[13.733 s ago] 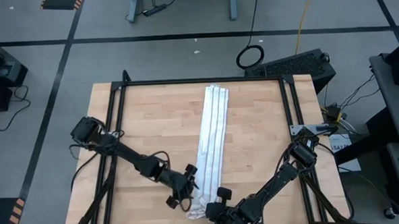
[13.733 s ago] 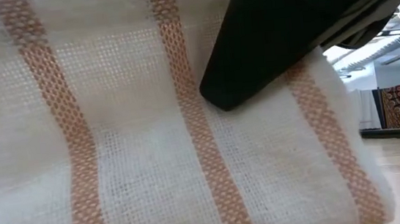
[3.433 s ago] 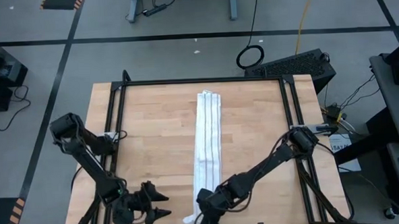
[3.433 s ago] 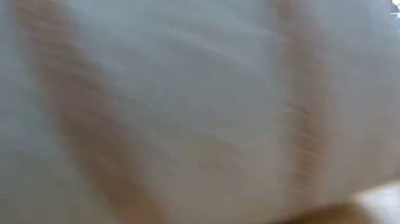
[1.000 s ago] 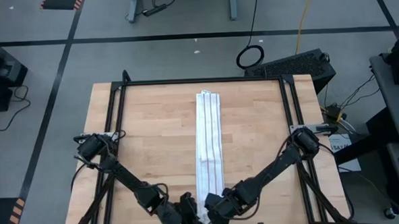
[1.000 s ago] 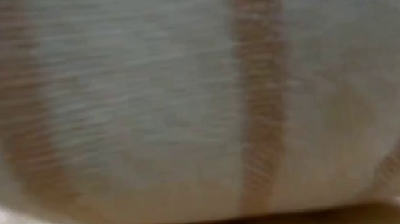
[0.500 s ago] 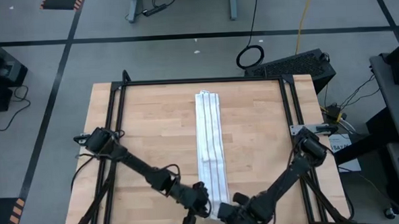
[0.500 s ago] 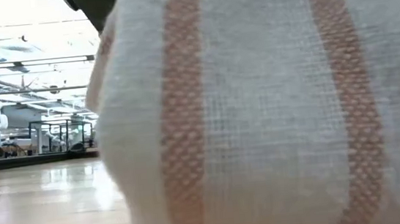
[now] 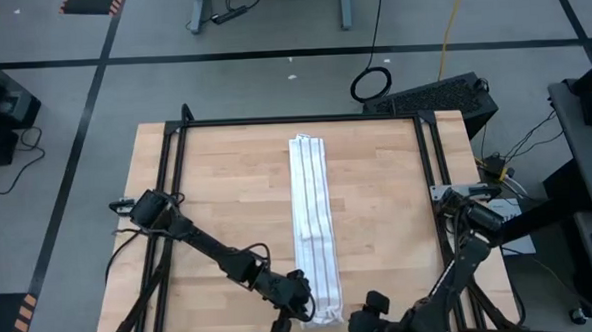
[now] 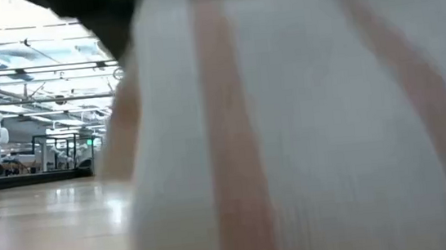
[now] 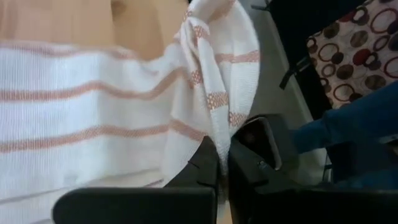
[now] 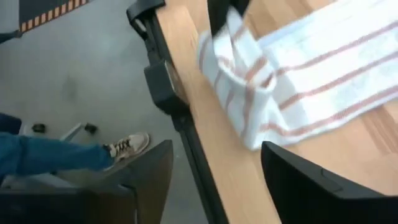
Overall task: Roll towel into tight, uniform cylinder
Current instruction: Roll the white brown kitchen towel
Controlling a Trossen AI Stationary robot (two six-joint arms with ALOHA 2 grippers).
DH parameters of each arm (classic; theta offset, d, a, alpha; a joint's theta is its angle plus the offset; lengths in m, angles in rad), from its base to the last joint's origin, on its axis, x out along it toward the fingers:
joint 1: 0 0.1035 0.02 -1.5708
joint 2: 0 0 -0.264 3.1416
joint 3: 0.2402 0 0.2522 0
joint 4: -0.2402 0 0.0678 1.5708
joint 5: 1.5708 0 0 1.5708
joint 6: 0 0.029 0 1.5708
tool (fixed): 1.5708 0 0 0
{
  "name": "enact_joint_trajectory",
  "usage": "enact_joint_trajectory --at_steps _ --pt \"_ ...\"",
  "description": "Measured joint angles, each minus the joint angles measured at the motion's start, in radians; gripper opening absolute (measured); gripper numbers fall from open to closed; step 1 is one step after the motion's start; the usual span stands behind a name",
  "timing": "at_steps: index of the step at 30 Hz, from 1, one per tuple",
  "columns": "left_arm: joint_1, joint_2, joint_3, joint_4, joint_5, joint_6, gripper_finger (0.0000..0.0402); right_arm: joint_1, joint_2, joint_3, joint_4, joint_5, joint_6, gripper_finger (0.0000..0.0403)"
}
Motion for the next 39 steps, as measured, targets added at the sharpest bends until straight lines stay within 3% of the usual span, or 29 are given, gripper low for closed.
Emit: enact_joint_trajectory --at_steps 13,18,21,24,32,39 --pt "0.035 0.055 0.000 0.084 0.038 -0.049 0.0010 -0.082 0.001 -0.037 0.066 -0.047 -0.248 0.0237" --pt "0.069 0.070 0.000 0.096 0.084 -0.052 0.0010 -0.090 0.002 -0.108 0.122 -0.016 -0.307 0.0203" --pt "0.093 0.088 -0.001 0.104 0.150 -0.054 0.0010 -0.081 0.003 -0.109 0.157 0.056 -0.412 0.0178" --pt "0.116 0.108 0.000 0.112 0.215 -0.084 0.0010 -0.080 0.000 -0.109 0.159 0.050 -0.443 0.0169" --pt "0.148 0.124 0.000 0.136 0.262 -0.157 0.0018 -0.080 0.009 -0.109 0.165 -0.002 -0.484 0.0210" --pt "0.157 0.125 0.000 0.125 0.263 -0.159 0.0024 -0.089 0.057 -0.109 0.181 0.000 -0.531 0.0215"
